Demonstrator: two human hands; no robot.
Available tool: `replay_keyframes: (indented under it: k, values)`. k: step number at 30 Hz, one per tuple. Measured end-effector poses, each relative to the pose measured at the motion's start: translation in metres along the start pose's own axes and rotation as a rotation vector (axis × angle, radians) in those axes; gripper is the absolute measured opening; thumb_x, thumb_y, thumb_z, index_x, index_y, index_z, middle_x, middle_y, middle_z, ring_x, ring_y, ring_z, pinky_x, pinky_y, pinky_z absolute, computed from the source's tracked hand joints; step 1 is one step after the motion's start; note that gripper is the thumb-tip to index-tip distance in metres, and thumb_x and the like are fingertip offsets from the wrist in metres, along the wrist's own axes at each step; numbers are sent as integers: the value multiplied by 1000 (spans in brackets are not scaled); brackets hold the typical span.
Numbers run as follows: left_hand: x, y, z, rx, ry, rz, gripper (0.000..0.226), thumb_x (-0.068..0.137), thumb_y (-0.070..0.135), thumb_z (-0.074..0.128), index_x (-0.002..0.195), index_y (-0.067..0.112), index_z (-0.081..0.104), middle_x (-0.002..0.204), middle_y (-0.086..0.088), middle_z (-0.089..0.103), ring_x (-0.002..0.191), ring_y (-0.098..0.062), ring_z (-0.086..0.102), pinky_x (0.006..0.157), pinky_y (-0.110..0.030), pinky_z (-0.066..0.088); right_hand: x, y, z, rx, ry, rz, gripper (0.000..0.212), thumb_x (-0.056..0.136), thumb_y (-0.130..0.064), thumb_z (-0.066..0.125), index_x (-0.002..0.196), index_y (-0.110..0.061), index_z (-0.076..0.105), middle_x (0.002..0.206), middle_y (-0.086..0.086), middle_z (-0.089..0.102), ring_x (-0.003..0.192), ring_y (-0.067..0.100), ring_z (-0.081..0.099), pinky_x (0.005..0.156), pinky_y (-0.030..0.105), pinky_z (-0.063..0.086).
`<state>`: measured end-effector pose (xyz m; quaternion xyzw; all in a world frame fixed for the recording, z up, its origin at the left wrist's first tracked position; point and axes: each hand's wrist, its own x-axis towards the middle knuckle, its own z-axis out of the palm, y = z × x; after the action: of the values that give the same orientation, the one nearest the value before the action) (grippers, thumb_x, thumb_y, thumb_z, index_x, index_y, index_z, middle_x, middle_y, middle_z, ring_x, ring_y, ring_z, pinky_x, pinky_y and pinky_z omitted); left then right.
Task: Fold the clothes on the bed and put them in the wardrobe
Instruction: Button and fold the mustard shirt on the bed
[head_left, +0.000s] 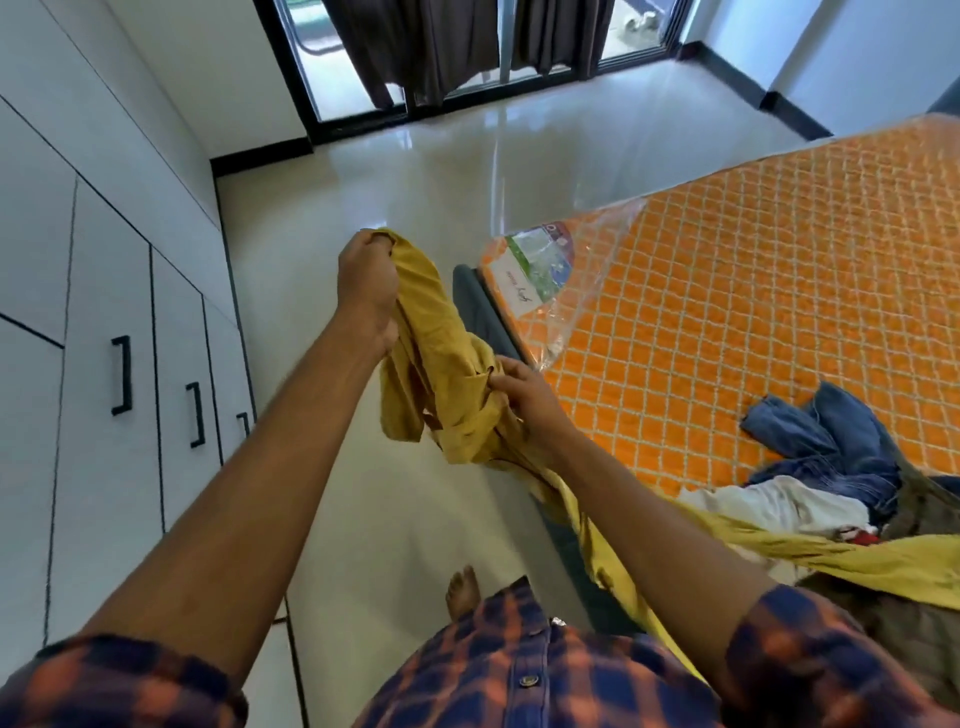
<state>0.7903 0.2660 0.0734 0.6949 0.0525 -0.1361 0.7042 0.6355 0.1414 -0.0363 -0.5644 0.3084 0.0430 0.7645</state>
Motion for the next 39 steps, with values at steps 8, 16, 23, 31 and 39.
replay_keyframes:
  k: [8,16,23,31,39]
  values:
    - [53,37,-128,195,515,272,33,93,3,34,70,25,40,73,7,43,64,-6,40,56,-18,33,58,-90,134,424,-48,1,29,99,3,45,114,-14,63,92,11,66,82,24,65,73,39,59]
    - [39,27,-242,551,838,369,22,103,15,34,102,9,55,97,-5,61,87,-22,56,70,-28,43,91,-157,189,20,72,-330,32,95,6,49,117,-10,66,85,2,61,61,8,55,55,23,50]
    - [48,52,-254,295,928,319,19,104,8,33,98,15,49,99,-2,55,86,-13,52,59,-2,40,95,-177,202,-151,-52,-463,35,98,3,43,113,-15,69,102,-2,60,85,11,55,70,23,52]
    - [85,65,-212,545,506,441,67,102,19,48,161,23,14,167,-4,18,153,-25,19,122,-42,25,101,-196,228,449,-154,-9,29,92,-9,53,110,-13,75,99,15,63,91,31,63,92,55,57]
    - [33,-66,-55,465,556,552,75,72,32,82,134,13,43,131,-5,45,119,-25,47,99,-47,49,87,-247,247,574,-15,-114,44,91,12,35,84,-13,71,80,12,61,70,28,59,82,46,58]
